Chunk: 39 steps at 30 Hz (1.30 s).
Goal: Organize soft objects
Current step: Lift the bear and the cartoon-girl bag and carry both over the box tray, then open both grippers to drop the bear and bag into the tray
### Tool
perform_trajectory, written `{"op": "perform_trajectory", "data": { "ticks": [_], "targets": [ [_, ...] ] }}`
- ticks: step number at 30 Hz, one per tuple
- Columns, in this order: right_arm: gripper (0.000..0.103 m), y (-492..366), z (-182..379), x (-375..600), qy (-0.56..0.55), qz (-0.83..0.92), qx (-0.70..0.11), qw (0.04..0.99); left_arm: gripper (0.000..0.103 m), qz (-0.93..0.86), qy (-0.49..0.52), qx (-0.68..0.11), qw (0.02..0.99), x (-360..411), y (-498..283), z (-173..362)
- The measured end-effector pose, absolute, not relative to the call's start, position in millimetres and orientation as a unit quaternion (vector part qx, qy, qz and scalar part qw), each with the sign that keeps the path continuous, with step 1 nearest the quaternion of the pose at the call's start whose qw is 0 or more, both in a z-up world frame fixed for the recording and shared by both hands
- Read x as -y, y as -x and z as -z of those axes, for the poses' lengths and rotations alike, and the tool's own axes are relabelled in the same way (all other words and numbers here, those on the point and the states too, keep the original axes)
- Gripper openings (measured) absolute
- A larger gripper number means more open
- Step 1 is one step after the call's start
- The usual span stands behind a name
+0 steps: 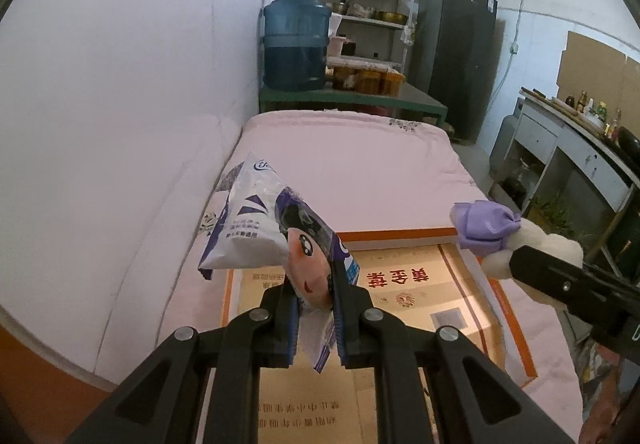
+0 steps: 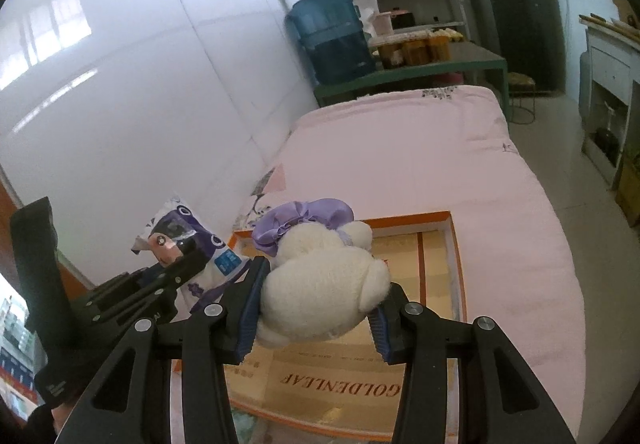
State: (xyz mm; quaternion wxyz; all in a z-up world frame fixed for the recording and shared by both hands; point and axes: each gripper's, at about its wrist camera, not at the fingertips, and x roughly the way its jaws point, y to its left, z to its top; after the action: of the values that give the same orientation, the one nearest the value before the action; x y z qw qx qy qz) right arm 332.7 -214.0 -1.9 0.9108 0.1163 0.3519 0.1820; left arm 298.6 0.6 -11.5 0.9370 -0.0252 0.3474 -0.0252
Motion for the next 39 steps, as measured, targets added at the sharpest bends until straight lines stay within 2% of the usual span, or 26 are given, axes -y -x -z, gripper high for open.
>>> {"op": "perform_trajectory", "data": {
  "ticks": [13, 30, 36, 39],
  "targets": [
    [0.047, -374, 41, 204, -0.105, -0.166, -0.398, 0.896, 0.014, 0.028, 0.047, -0.381, 0.923, -8, -332, 45],
    [0.047, -388, 87, 201, -0.093, -0.148, -0.455, 0.873, 0.015, 0.042, 0.059, -0.421, 0.904, -10, -355, 80],
    [0.047, -390, 95, 201, -0.088, -0.143, -0.464, 0.869, 0.017, 0.050, 0.051, -0.419, 0.905, -7, -354, 84],
    [0.048, -390, 100, 200, -0.085, -0.141, -0.470, 0.867, 0.022, 0.044, 0.035, -0.420, 0.906, -5, -354, 87]
  ]
}}
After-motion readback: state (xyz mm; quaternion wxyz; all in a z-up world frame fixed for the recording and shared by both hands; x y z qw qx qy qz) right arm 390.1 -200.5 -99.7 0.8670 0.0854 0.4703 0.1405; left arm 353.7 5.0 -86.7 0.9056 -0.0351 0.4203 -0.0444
